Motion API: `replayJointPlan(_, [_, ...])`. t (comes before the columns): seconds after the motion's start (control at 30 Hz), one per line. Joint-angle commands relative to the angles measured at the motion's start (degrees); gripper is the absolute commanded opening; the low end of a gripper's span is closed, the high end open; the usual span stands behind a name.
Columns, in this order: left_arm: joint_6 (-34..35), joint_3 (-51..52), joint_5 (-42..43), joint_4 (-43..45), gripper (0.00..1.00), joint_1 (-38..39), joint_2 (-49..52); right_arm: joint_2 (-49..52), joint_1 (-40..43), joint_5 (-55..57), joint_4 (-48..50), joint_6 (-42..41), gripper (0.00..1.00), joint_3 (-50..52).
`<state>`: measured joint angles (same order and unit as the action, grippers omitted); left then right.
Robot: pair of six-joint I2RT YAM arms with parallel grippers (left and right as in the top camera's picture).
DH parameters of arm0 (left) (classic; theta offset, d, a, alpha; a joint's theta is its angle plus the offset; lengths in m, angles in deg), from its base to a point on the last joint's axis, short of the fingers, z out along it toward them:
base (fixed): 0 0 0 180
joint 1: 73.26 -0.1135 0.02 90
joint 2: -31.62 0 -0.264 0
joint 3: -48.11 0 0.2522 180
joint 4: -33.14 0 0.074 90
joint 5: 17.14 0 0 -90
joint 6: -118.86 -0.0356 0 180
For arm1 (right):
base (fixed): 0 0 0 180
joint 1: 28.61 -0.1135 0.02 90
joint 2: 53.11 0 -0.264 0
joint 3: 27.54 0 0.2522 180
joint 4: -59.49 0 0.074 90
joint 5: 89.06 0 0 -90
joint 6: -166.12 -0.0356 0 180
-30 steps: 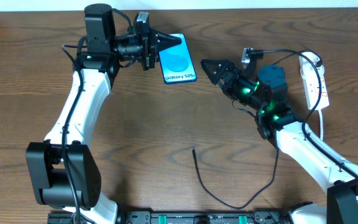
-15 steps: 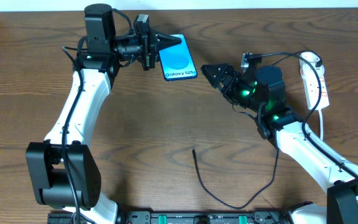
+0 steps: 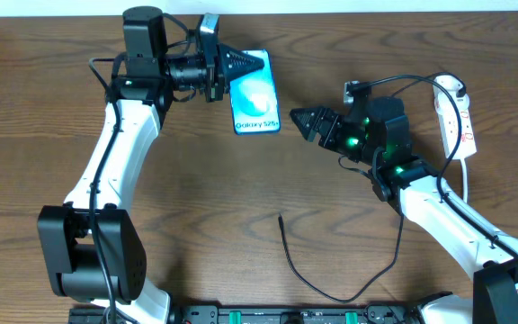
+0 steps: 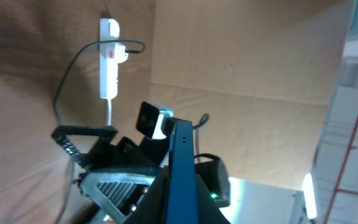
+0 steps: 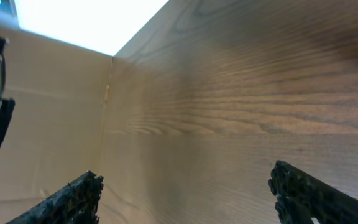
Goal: Plug charger to phone and switch on socket
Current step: 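Move the open right gripper left toward the black charging cable, then lower the right gripper and grasp the cable's plug end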
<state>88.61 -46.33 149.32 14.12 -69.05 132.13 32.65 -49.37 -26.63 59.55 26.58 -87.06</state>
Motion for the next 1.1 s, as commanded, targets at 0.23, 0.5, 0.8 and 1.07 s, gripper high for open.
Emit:
replayJointPlan(0.23, [-24.46, -0.15, -8.92, -18.32, 0.07, -0.31, -0.09, -0.68, 0.52, -1.14, -12.55, 12.24, 0.86, -4.13])
replayJointPlan(0.5, [-32.65, -0.15, -31.45, -35.87, 0.07, -0.31, -0.09, -0.68, -0.79, 12.79, -44.78, 25.55, 0.98, -21.18])
replayJointPlan(0.8, [-33.59, -0.15, -40.7, -37.81, 0.07, -1.25, -0.09, -0.66, -8.24, 14.03, -54.18, 24.28, 0.99, -24.37])
replayJointPlan(1.07, [-33.38, -0.15, -43.78, -39.93, 0.07, -6.25, -0.04, -0.17, -15.91, 21.14, -58.16, 21.57, 0.99, -24.37])
